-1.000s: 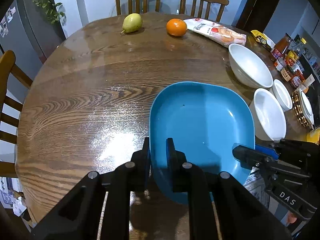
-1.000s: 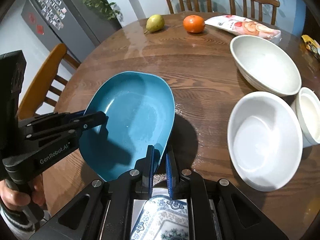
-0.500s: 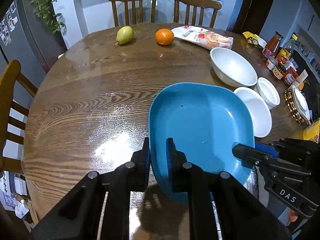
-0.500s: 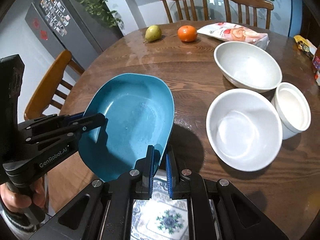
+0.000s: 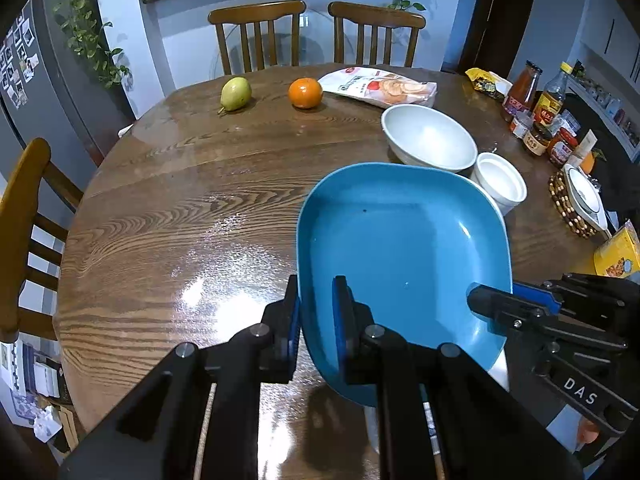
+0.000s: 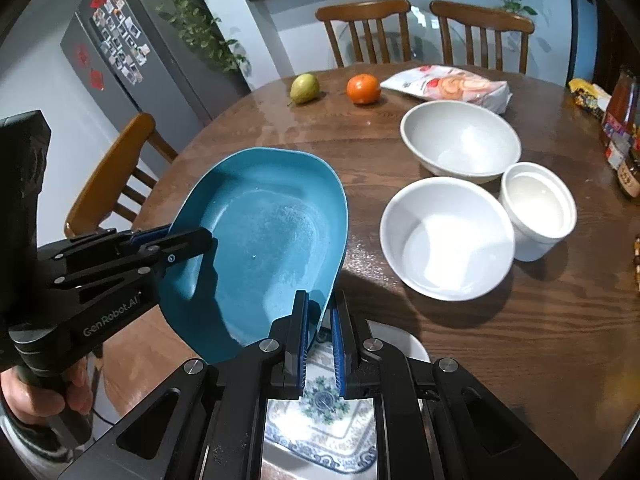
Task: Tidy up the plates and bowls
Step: 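Lower the teal-blue dish with the left tool over the stacked plates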
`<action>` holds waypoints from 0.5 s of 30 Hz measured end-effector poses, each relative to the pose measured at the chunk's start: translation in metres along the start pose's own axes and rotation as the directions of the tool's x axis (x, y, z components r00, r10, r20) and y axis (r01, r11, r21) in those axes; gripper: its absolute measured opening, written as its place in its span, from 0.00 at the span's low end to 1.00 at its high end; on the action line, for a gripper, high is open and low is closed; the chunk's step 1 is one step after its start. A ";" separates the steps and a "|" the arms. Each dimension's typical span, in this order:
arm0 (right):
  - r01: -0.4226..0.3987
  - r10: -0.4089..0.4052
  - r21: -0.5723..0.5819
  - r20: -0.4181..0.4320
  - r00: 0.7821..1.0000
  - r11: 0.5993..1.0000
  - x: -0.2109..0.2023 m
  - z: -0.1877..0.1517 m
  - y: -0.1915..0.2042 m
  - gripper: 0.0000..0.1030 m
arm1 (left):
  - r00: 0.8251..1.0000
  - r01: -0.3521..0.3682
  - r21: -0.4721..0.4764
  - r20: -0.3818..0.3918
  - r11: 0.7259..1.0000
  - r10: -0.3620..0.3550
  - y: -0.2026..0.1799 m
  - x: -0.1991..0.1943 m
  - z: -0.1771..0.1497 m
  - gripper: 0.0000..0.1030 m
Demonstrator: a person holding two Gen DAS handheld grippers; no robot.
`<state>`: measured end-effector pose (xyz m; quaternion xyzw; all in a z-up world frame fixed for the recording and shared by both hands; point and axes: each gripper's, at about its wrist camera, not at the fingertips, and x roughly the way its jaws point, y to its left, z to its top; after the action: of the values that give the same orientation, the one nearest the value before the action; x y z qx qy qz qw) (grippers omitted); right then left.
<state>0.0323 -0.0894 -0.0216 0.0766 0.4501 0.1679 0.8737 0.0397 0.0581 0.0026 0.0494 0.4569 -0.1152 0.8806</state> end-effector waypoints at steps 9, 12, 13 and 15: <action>0.020 -0.020 -0.002 0.022 1.000 1.000 -0.026 -0.016 -0.010 0.12 | 0.999 0.011 0.016 0.031 1.000 -0.012 -0.027 -0.014 -0.008 0.12; 0.021 -0.021 0.002 0.024 0.999 1.000 -0.033 -0.022 -0.016 0.12 | 0.999 0.018 0.015 0.030 1.000 -0.018 -0.035 -0.015 -0.012 0.12; 0.020 -0.020 0.004 0.024 1.000 1.000 -0.035 -0.024 -0.018 0.12 | 0.999 0.017 0.018 0.030 1.000 -0.017 -0.037 -0.016 -0.013 0.12; 0.017 -0.017 0.005 0.023 1.000 1.000 -0.039 -0.029 -0.023 0.12 | 1.000 0.011 0.023 0.029 1.000 -0.012 -0.044 -0.016 -0.015 0.12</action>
<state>-0.0071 -0.1251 -0.0154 0.0769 0.4412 0.1586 0.8799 0.0080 0.0211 0.0074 0.0551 0.4431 -0.1262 0.8858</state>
